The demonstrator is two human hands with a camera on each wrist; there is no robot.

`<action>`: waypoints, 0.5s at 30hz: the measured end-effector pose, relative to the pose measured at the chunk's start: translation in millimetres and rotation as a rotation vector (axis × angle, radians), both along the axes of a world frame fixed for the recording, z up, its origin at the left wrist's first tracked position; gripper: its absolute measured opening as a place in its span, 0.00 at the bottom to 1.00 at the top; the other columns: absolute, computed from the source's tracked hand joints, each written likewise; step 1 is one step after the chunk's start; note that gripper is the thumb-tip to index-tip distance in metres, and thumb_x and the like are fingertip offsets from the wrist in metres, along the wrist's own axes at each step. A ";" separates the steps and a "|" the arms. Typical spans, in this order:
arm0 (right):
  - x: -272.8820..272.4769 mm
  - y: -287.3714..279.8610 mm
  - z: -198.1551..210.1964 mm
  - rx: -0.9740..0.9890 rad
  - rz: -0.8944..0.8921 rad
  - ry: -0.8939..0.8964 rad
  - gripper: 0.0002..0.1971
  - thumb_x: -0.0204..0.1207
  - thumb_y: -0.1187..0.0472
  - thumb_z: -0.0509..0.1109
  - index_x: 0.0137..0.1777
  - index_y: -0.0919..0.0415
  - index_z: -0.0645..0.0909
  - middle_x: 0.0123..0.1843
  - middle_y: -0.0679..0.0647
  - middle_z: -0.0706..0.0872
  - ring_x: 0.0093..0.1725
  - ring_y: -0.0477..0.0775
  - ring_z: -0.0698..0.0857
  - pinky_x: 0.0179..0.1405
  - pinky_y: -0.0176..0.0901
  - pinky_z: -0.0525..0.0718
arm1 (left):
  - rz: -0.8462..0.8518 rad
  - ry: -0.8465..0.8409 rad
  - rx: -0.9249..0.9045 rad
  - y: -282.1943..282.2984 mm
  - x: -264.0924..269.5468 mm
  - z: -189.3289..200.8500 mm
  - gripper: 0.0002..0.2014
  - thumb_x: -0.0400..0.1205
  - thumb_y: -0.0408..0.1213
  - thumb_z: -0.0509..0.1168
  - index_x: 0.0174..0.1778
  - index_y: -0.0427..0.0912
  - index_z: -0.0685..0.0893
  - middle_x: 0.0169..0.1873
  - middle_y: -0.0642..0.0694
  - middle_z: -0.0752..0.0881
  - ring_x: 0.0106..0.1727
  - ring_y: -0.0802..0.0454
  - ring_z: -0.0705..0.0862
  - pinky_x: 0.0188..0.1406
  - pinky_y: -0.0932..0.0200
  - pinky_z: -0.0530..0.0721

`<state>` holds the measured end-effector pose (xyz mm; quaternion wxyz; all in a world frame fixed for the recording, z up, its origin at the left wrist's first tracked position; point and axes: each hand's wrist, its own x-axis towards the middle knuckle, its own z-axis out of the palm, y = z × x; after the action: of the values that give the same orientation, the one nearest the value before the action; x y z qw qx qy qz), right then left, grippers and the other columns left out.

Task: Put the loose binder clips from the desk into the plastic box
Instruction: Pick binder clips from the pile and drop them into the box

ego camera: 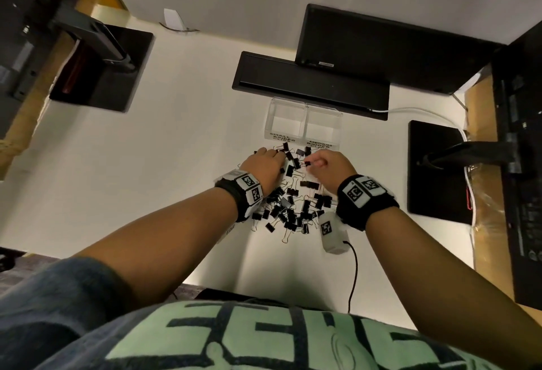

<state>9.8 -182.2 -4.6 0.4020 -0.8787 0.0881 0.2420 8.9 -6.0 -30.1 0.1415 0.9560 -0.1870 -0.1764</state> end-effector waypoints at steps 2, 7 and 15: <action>6.1 -2.7 11.2 0.059 -0.033 0.049 0.10 0.80 0.65 0.65 0.57 0.55 0.83 0.38 0.49 0.83 0.36 0.48 0.80 0.39 0.41 0.84 | -0.017 -0.028 0.000 1.0 -1.3 -3.0 0.14 0.83 0.39 0.58 0.64 0.42 0.75 0.59 0.40 0.80 0.61 0.41 0.76 0.52 0.50 0.78; 40.3 5.1 38.0 0.117 -0.077 -0.050 0.12 0.81 0.64 0.63 0.60 0.60 0.83 0.42 0.51 0.84 0.36 0.45 0.81 0.41 0.39 0.85 | -0.081 -0.078 0.019 -1.8 -3.9 -7.8 0.12 0.82 0.42 0.60 0.58 0.41 0.80 0.55 0.40 0.81 0.56 0.41 0.78 0.48 0.50 0.79; 87.6 45.6 27.9 -0.258 0.141 -0.183 0.13 0.80 0.64 0.61 0.59 0.55 0.83 0.48 0.50 0.82 0.42 0.52 0.81 0.29 0.37 0.75 | -0.125 -0.048 0.084 -7.2 -2.7 -7.5 0.13 0.82 0.37 0.59 0.60 0.36 0.76 0.56 0.37 0.80 0.58 0.40 0.77 0.53 0.50 0.77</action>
<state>97.4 -136.6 23.3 0.2744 -0.9453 0.0197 0.1754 6.3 -13.2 -37.7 0.0852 0.9516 -0.2419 -0.1695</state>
